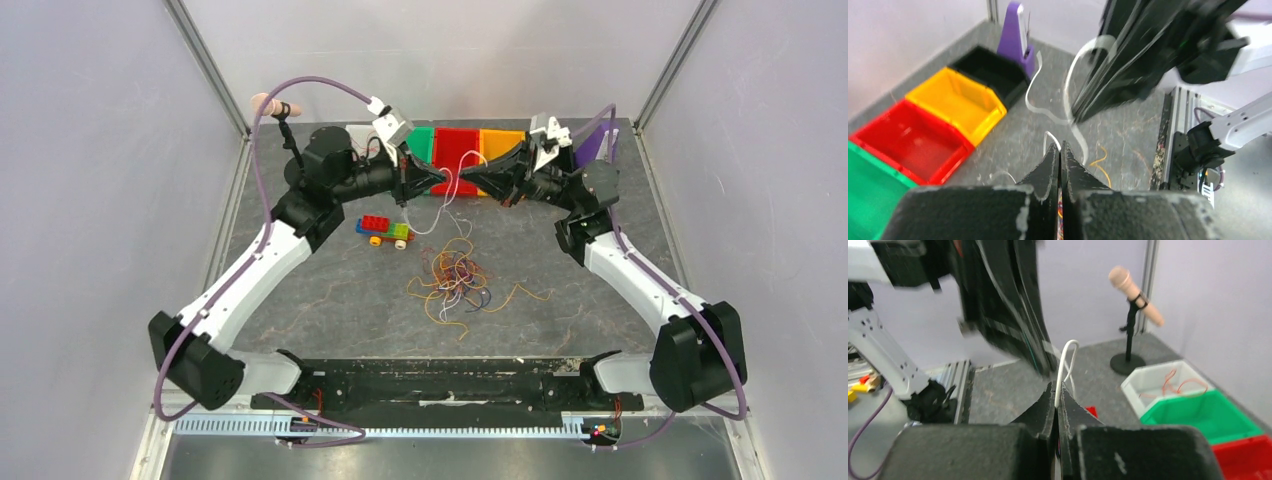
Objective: Untangle the cables
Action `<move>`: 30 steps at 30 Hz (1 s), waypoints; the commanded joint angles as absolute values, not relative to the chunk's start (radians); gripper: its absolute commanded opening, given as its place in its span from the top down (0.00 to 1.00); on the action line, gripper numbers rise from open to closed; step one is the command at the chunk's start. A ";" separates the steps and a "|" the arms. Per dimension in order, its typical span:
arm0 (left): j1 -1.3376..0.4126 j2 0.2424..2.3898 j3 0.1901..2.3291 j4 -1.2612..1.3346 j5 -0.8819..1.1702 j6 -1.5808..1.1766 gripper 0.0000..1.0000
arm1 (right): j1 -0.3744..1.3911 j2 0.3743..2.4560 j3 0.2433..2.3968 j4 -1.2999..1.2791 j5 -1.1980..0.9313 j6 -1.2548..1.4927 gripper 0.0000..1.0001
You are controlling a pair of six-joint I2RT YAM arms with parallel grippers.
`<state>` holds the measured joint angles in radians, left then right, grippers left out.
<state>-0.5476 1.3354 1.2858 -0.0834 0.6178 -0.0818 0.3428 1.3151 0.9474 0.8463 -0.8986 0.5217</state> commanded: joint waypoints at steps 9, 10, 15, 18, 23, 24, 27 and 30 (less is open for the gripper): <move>-0.550 1.332 1.441 -0.019 0.827 -0.195 0.98 | 0.352 1.277 0.857 0.910 -0.983 0.447 0.89; -0.549 1.336 1.445 -0.027 0.809 -0.201 0.98 | 0.354 1.277 0.856 0.947 -0.985 0.464 0.91; -0.549 1.366 1.480 -0.123 0.753 -0.146 0.98 | 0.356 1.255 0.834 0.993 -0.986 0.455 1.00; -0.552 1.378 1.473 -0.143 0.863 -0.118 0.98 | 0.357 1.244 0.822 1.011 -0.999 0.468 1.00; -0.554 1.375 1.426 -0.145 0.979 -0.063 0.98 | 0.356 1.237 0.819 1.028 -0.991 0.479 1.00; -0.554 1.372 1.419 -0.149 0.985 -0.048 0.98 | 0.357 1.234 0.821 1.033 -0.991 0.480 1.00; -0.555 1.368 1.402 -0.153 0.968 -0.032 0.98 | 0.357 1.229 0.821 1.075 -0.989 0.518 1.00; -0.557 1.377 1.398 -0.153 0.944 -0.031 0.98 | 0.357 1.228 0.822 1.121 -0.980 0.571 1.00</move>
